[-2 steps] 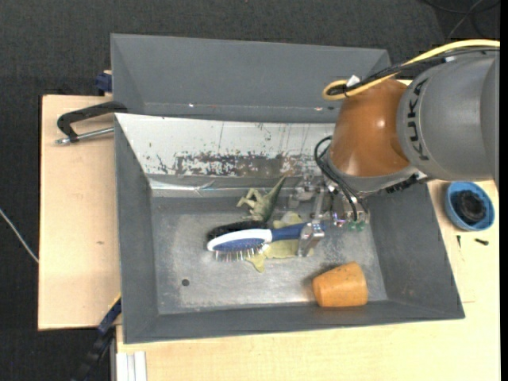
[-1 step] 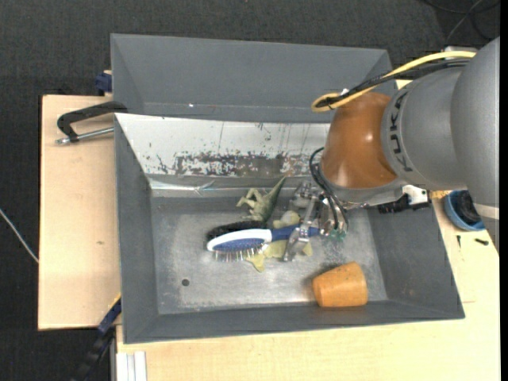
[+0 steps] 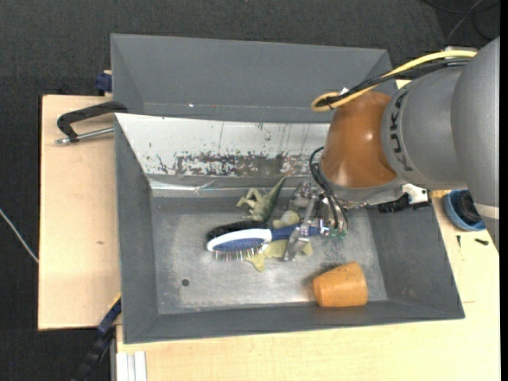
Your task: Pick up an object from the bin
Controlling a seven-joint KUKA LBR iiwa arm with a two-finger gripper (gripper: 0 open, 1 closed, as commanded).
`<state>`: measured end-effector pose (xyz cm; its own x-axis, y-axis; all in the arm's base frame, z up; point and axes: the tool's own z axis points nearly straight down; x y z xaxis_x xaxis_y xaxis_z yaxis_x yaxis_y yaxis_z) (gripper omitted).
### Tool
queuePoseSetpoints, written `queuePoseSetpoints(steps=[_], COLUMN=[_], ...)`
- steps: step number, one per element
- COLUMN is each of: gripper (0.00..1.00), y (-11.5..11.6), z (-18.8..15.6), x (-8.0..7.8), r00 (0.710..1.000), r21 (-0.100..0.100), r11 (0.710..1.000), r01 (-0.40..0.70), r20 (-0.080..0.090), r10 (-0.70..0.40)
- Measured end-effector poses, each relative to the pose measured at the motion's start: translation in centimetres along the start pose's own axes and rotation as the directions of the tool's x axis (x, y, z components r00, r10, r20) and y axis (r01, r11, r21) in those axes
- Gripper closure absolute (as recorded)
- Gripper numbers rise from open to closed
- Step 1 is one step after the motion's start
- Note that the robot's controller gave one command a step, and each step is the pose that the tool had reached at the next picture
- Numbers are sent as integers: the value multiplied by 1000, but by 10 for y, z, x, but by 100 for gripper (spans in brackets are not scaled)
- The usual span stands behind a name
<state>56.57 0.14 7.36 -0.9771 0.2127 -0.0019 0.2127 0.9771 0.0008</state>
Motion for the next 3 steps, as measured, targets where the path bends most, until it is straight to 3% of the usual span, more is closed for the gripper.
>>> queuePoseSetpoints(steps=[1,3], gripper=[100,100], y=[1,2], z=[-2,-54], x=[-2,-4], r00=[1000,1000], r21=[-1,-2], r11=[1000,1000], r01=[1,2], r20=[5,5], r10=[-1,-2])
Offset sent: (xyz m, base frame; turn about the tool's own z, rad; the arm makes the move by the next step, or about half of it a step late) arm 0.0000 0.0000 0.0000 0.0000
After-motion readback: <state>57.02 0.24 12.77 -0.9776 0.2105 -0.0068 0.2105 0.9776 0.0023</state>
